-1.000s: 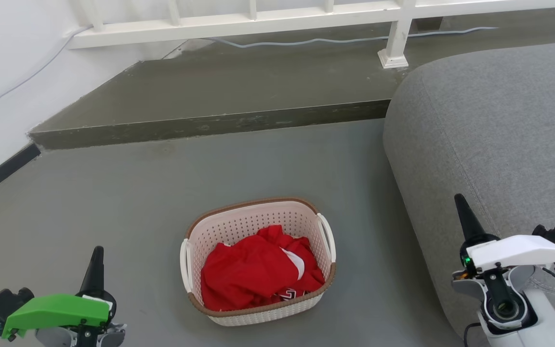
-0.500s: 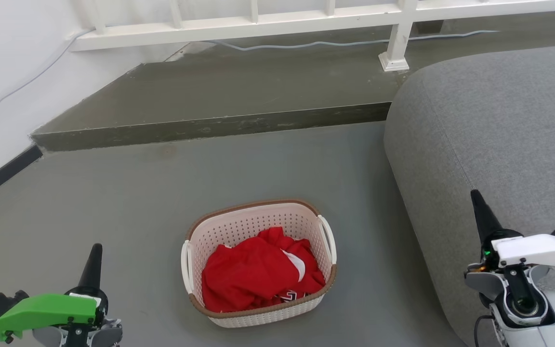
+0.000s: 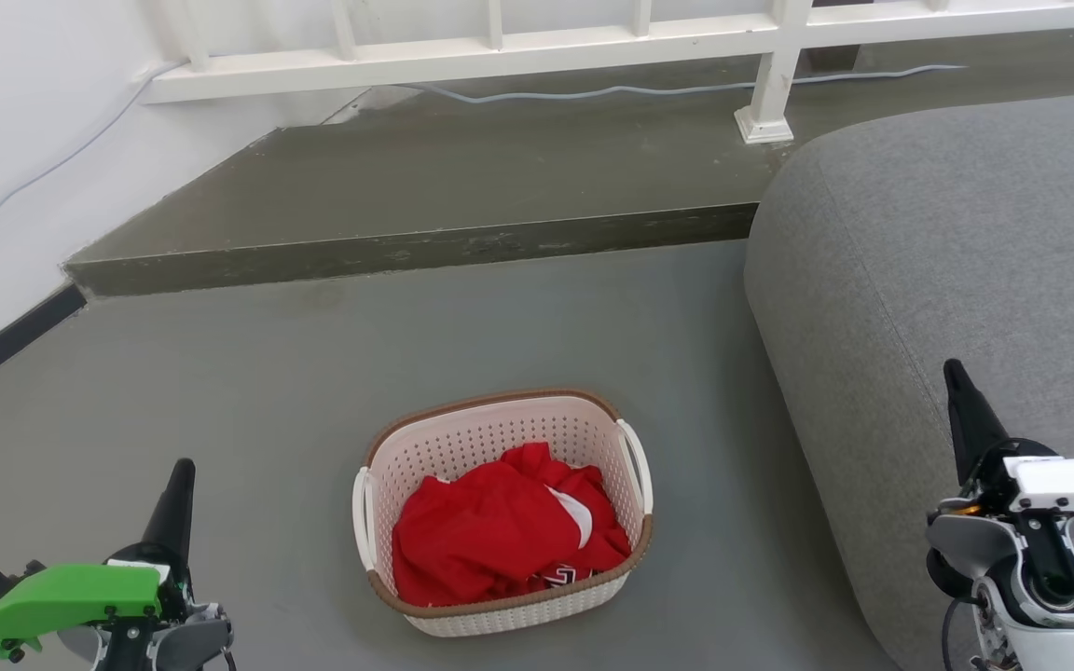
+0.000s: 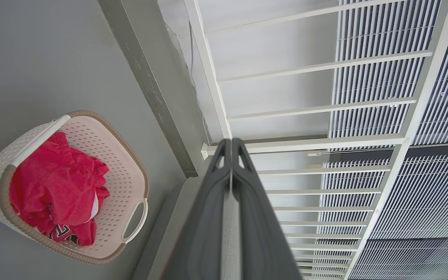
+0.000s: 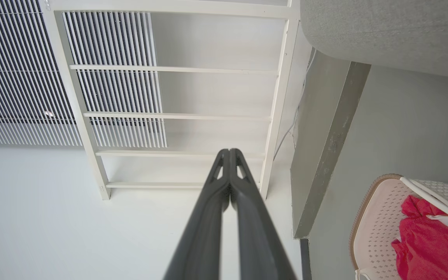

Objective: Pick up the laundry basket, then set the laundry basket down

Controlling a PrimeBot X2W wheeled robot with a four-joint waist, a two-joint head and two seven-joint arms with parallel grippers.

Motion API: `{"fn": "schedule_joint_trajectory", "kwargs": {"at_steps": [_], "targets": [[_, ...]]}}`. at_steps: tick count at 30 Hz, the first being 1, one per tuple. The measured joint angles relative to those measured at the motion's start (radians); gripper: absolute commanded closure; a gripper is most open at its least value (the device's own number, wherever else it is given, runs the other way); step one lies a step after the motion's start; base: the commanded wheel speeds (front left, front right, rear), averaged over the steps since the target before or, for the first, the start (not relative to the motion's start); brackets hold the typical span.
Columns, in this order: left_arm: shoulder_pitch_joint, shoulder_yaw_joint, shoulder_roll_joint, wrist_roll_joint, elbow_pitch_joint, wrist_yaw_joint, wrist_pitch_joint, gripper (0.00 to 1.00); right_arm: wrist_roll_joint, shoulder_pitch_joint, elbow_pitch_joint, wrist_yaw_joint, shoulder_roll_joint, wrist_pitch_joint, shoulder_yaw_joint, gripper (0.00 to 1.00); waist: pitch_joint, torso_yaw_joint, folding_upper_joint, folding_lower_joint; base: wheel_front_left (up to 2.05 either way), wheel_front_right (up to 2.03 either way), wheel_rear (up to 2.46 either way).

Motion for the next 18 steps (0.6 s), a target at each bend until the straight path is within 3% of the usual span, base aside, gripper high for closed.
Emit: {"fn": "schedule_joint_trajectory", "kwargs": {"at_steps": [8,18], "targets": [[-0.007,0.010,0.000,-0.089,-0.001,-0.006,0.022,1.00,0.086,0.001,-0.007,0.009,0.001,0.021,-0.034,1.00,-0.003,0.001,0.0000,0.0000,0.00,0.00,0.00],[-0.007,0.010,0.000,-0.093,-0.002,-0.006,0.022,1.00,0.088,0.001,-0.007,0.009,0.003,0.021,-0.035,1.00,-0.003,0.001,0.0000,0.0000,0.00,0.00,0.00]]}}
